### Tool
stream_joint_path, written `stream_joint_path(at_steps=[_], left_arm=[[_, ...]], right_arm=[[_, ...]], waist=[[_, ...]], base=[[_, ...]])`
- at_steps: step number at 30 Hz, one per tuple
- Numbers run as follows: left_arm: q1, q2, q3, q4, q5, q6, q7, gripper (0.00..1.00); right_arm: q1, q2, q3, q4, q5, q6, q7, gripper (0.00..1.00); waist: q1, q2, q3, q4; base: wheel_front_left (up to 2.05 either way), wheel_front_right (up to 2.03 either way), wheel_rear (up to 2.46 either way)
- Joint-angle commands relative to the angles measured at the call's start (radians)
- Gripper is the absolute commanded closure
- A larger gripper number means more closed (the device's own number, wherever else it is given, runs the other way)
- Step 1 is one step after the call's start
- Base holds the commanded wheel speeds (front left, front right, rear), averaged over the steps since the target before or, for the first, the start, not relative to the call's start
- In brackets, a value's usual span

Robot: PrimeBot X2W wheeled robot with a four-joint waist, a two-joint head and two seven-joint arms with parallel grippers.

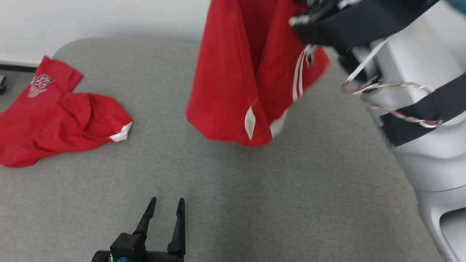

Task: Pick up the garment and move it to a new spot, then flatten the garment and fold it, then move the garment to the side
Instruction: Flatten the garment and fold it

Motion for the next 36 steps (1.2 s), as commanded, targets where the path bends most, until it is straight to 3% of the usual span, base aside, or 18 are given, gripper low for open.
stream_joint_path(at_steps=[1,5,10,13,17,18,19,20,28,36], left_arm=[[-0.006,0.000,0.001,-0.002,-0.011,0.005,-0.003,0.00],[0.004,0.000,0.015,-0.006,-0.016,0.014,-0.003,0.00],[-0.004,0.000,0.024,-0.010,0.002,0.008,-0.003,0.00],[-0.021,0.000,0.024,-0.010,0.005,0.003,-0.003,0.00],[-0.032,0.000,0.023,-0.009,0.016,-0.002,-0.003,0.00],[-0.032,0.000,0.024,-0.009,0.017,-0.002,-0.003,0.00],[-0.032,0.000,0.026,-0.009,0.018,-0.004,-0.003,0.00],[-0.030,0.000,0.027,-0.007,0.020,-0.007,-0.003,0.00],[0.005,0.000,0.058,0.008,0.029,-0.016,-0.003,0.00],[-0.031,0.001,0.095,0.041,-0.007,-0.012,-0.003,0.00]], right_arm=[[-0.003,-0.010,-0.011,0.001,0.010,-0.002,0.000,1.00],[0.090,-0.053,-0.017,-0.004,0.021,-0.002,0.000,1.00],[0.322,-0.158,-0.018,0.040,0.038,-0.002,0.000,1.00],[0.484,-0.209,-0.069,0.083,0.034,-0.002,0.000,1.00],[0.677,-0.216,-0.194,0.132,0.035,-0.002,0.000,1.00],[0.722,-0.208,-0.228,0.138,0.030,-0.002,0.000,0.75],[0.765,-0.195,-0.256,0.146,0.025,-0.002,0.000,0.23],[0.798,-0.179,-0.290,0.142,0.021,-0.002,0.000,0.00],[1.033,-0.024,-0.501,-0.004,-0.043,-0.002,0.000,0.00],[1.091,0.045,-0.545,-0.087,-0.067,-0.002,0.000,0.00]], waist=[[0.0000,-0.0001,0.017,0.036],[0.0000,-0.0001,0.016,0.021],[0.0000,-0.0001,0.020,-0.031],[0.0000,-0.0001,0.024,-0.056],[0.0000,-0.0001,0.024,-0.081],[0.0000,-0.0001,0.023,-0.086],[0.0000,-0.0001,0.020,-0.091],[0.0000,-0.0001,0.018,-0.094],[0.0000,-0.0001,-0.015,-0.133],[0.0000,-0.0001,0.023,-0.187]], base=[[0.00,0.00,0.00],[0.00,0.00,0.00],[0.00,0.00,0.00],[0.00,0.00,0.00],[0.00,0.00,0.00],[0.00,0.00,0.00],[0.00,0.00,0.00],[0.00,0.00,0.00],[0.00,0.00,0.00],[0.00,0.00,0.00]])
